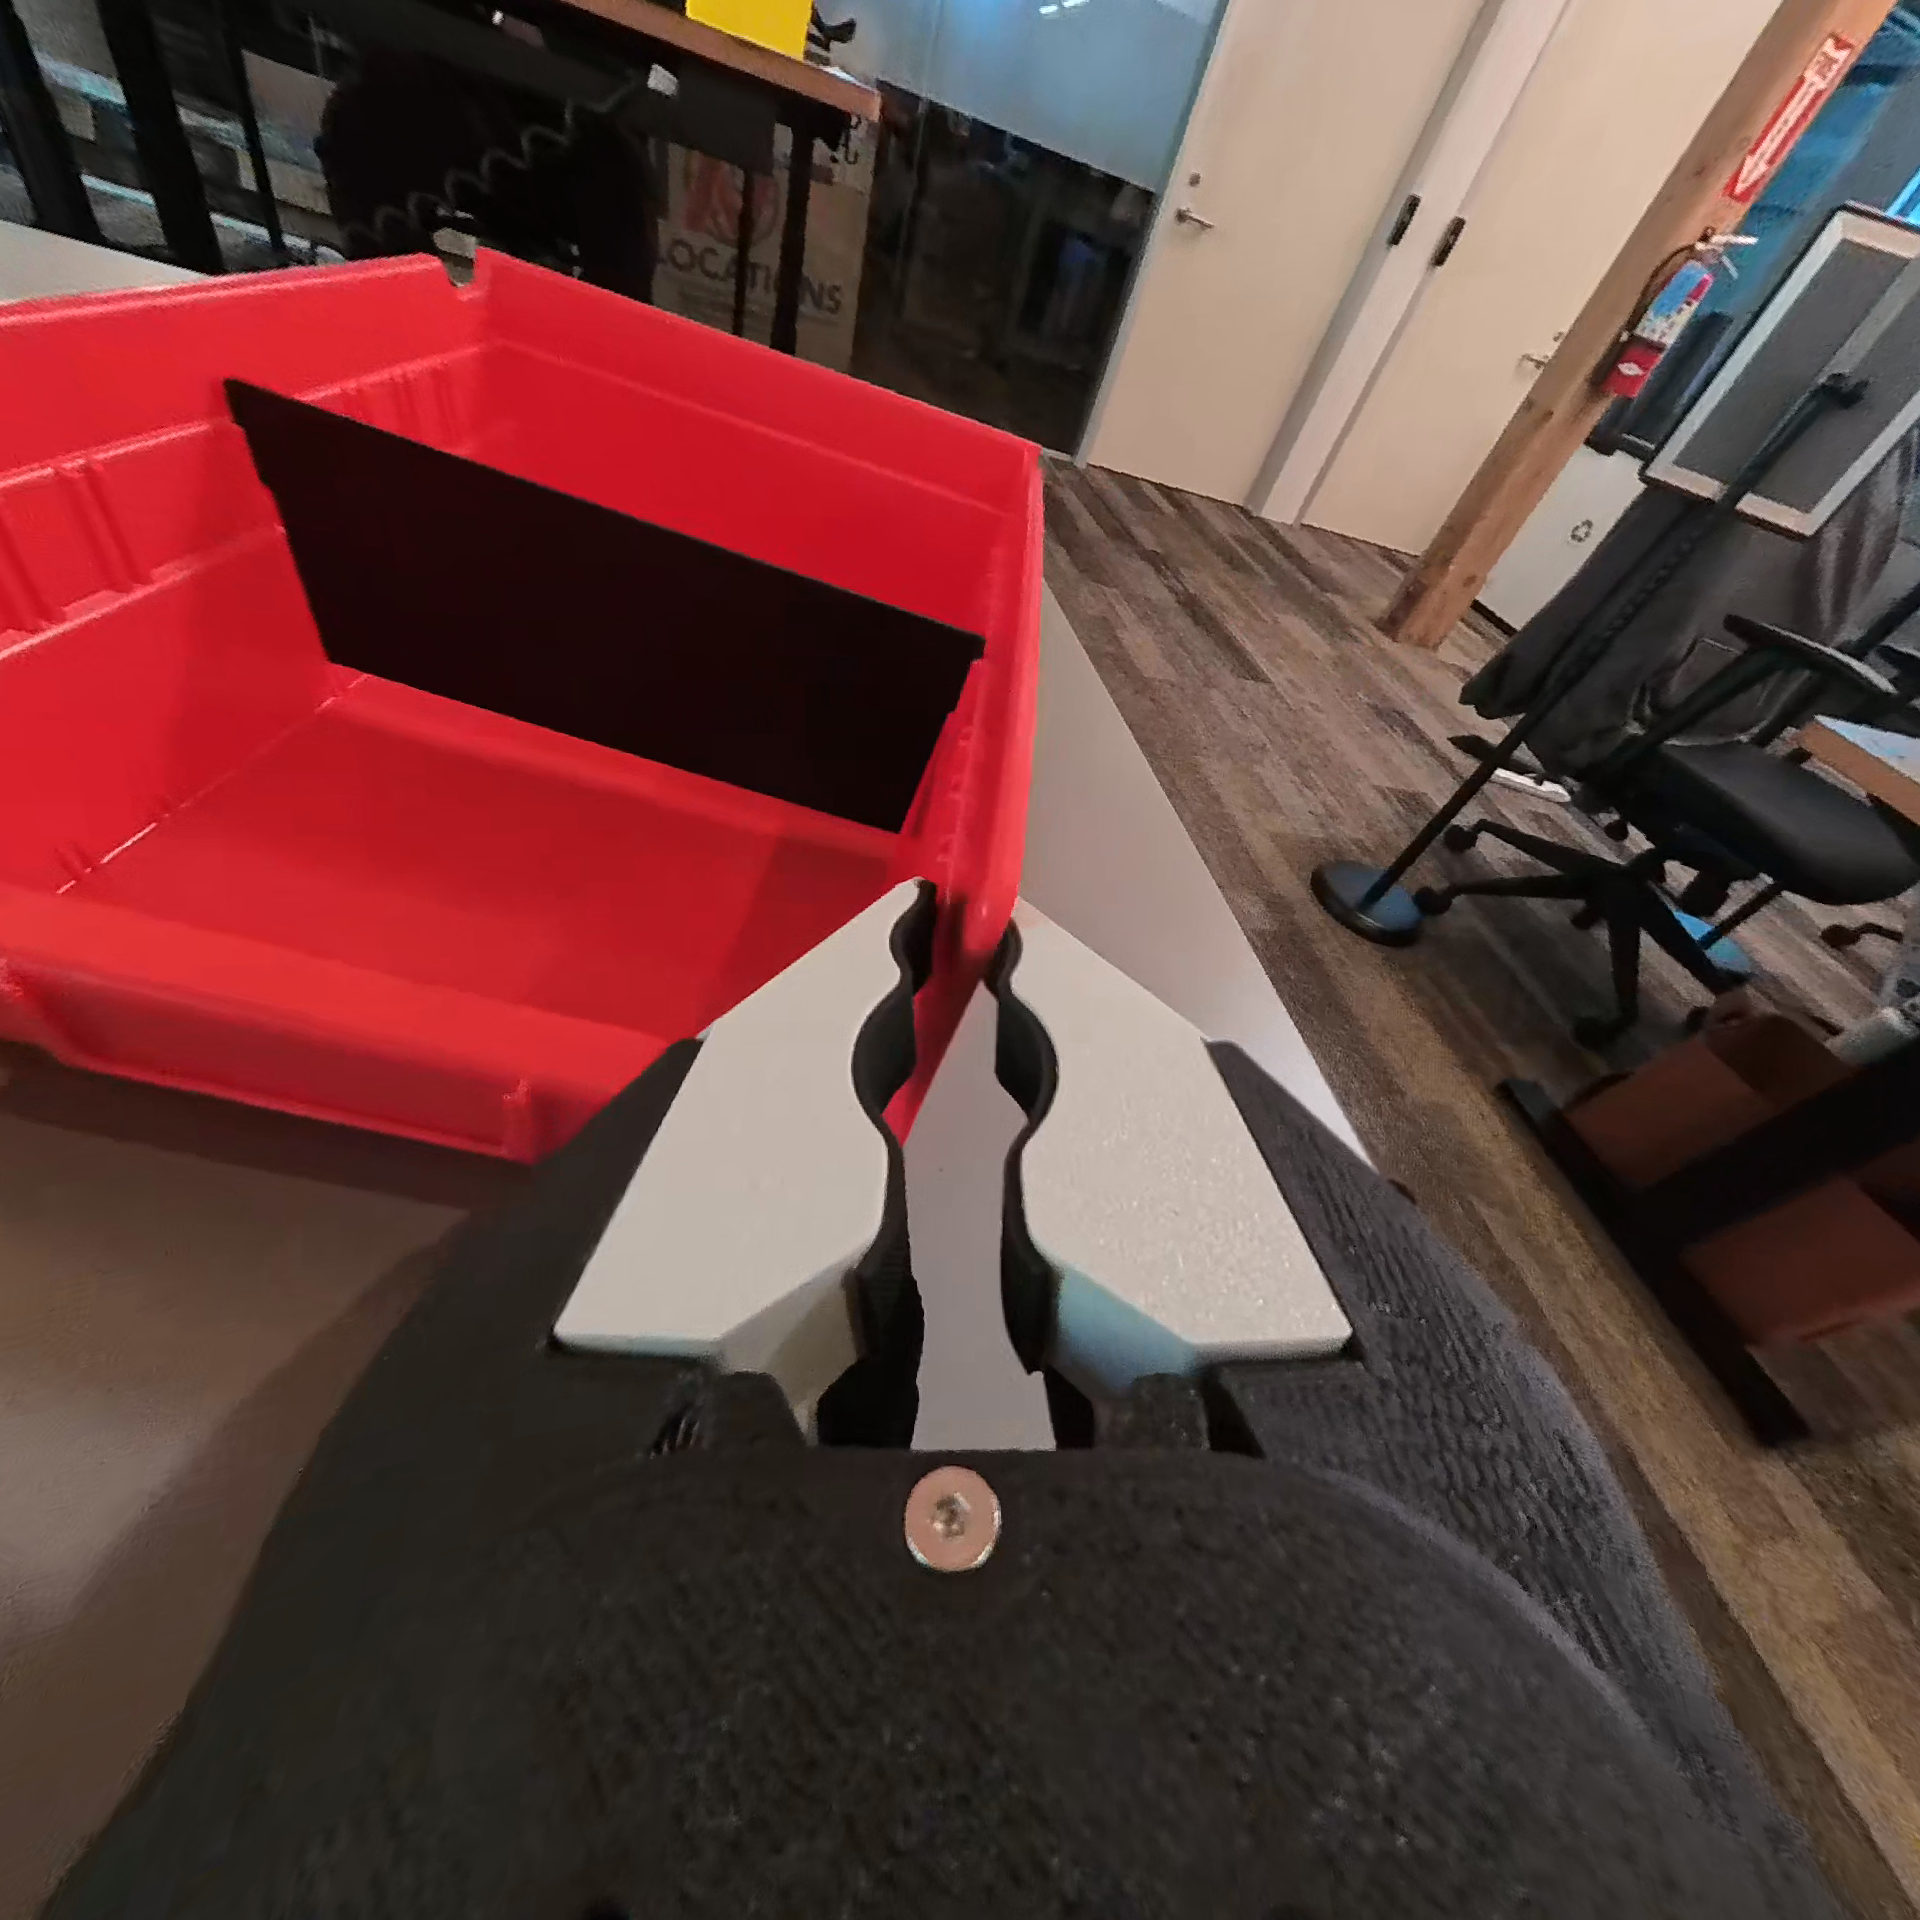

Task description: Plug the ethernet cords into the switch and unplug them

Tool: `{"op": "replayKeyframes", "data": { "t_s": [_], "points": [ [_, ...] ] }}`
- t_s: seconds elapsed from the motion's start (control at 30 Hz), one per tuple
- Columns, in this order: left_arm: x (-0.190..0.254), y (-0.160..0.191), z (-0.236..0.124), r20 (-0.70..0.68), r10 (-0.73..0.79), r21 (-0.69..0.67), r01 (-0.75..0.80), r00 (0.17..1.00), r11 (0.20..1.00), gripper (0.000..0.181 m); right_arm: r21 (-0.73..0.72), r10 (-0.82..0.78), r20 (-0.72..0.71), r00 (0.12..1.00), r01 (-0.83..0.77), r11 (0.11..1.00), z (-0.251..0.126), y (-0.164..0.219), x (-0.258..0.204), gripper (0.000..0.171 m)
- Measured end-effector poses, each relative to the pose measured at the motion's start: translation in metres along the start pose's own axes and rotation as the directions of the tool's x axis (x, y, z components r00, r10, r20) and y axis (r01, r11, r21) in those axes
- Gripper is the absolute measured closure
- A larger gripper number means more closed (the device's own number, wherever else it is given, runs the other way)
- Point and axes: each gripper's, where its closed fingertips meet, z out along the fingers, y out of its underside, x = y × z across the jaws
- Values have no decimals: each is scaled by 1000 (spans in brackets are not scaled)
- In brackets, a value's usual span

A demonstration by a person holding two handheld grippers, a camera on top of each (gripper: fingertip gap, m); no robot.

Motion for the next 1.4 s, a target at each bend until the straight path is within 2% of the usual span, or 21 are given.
{"op": "replayKeyframes", "data": {
  "t_s": [0.07, 0.23, 0.4, 0.57, 0.63, 0.73, 0.83, 0.93, 0.97, 1.03, 1.1, 1.2, 1.27, 1.3, 1.4],
  "points": [
    [-15, 5, -8, 0, -42, 2, 42, 999, 999, 177, 1, -45, -3, 999, 45, 999, 0, 0, 5, 162],
    [-56, 19, -29, -84, -330, 51, 335, 940, 941, 179, 2, -81, -32, 996, 81, 997, 0, -3, 29, 157],
    [-100, 33, -51, 73, -314, 71, 309, 947, 948, 176, 24, -43, -41, 998, 44, 999, -8, -7, 41, 157],
    [-127, 38, -65, 215, -275, 84, 263, 937, 961, 172, 157, 17, 4, 1000, -17, 987, -31, -46, 23, 158],
    [-131, 39, -68, 232, -270, 97, 254, 934, 962, 168, 231, -7, 82, 997, -12, 973, -40, -70, -4, 158],
    [-132, 27, -74, 210, -287, 166, 255, 934, 952, 162, 332, -75, 296, 952, -29, 943, -55, -102, -72, 159],
    [-135, -6, -92, 231, -282, 267, 218, 931, 939, 146, 382, -137, 559, 818, -107, 918, -79, -120, -155, 158],
    [-130, -47, -99, 260, -165, 285, 88, 951, 955, 144, 407, -200, 724, 661, -174, 897, -98, -121, -228, 158],
    [-122, -61, -93, 235, -104, 261, 40, 966, 964, 144, 423, -243, 752, 613, -165, 891, -103, -118, -250, 158],
    [-106, -82, -69, 143, 7, 157, -29, 990, 987, 143, 501, -340, 741, 579, -141, 854, -107, -116, -281, 158],
    [-100, -89, -37, 49, 27, -17, -26, 998, 1000, 144, 605, -423, 682, 597, -135, 785, -109, -120, -299, 160],
    [-101, -87, 17, -40, -8, -232, -1, 999, 973, 145, 701, -491, 602, 629, -124, 702, -106, -121, -318, 162],
    [-94, -74, 49, -127, -95, -386, 40, 987, 922, 141, 690, -520, 596, 612, -59, 722, -92, -107, -332, 163],
    [-93, -62, 63, -143, -143, -471, 59, 979, 880, 139, 663, -506, 587, 632, -16, 749, -83, -104, -332, 163],
    [-99, -18, 90, -102, -173, -688, 57, 980, 724, 131, 667, -477, 581, 660, -49, 744, -83, -109, -324, 165]
  ]
}}
